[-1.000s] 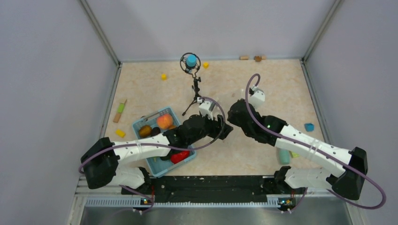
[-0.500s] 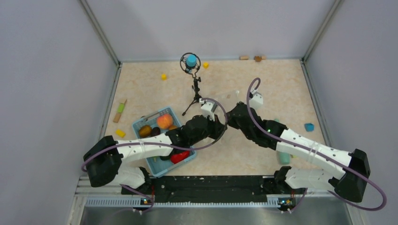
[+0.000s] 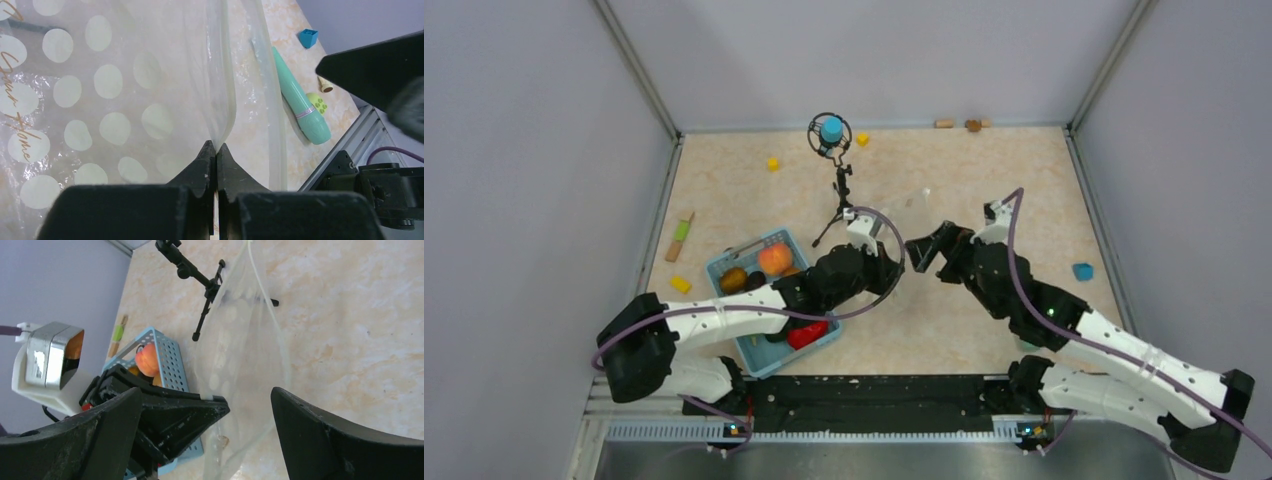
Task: Place the food in the zip-top bag and seal the zipper
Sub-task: Open the zipper of the food storage bag at the center of the board.
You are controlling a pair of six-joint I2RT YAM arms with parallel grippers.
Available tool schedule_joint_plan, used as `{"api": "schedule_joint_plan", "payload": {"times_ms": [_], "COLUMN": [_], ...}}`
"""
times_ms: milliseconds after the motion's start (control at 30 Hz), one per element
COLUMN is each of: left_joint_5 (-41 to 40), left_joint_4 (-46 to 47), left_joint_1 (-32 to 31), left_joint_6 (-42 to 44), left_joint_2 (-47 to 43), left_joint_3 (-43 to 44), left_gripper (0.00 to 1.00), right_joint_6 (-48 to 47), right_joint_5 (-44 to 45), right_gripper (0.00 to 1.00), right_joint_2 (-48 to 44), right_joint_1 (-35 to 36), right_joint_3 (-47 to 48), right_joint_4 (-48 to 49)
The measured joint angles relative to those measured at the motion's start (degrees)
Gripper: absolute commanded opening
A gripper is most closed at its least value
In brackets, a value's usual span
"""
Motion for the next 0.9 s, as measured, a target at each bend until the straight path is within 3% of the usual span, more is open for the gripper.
{"api": "schedule_joint_plan", "payload": {"times_ms": [167,367,500,767,900], "left_joint_5": [0.3,3.0,4.6,7.0,7.8], "left_joint_4": [0.0,0.2,0.3,0.6,0.7], "left_joint_1": [0.0,0.0,0.0,-0.4,-0.5], "left_joint_6": [0.0,0.4,0.5,0.8,0.9], "left_joint_2": [-1.2,-1.9,-2.3,-2.4,-2.4], "left_joint_3": [0.0,-0.2,-0.6,-0.8,-0.8], "left_gripper": [0.0,0.0,0.0,0.0,0.0], "right_joint_6": [-3.8,-5.1,-4.9,-3.5,-3.0], "right_joint_5": [1.4,4.6,7.0,9.5,10.2], "right_gripper": [0.97,0.89,0.74,0.56,0.37], "right_joint_2": [-8.8,-9.7,-7.7,-4.1,-3.6], "right_joint_1": [0.1,0.1,0.1,0.1,0.1], "right_joint_3": [-5.4,-8.6,-8.9,-8.9,-8.9], "right_joint_4": [0.7,-0.4,-1.0,-1.1,-1.0]}}
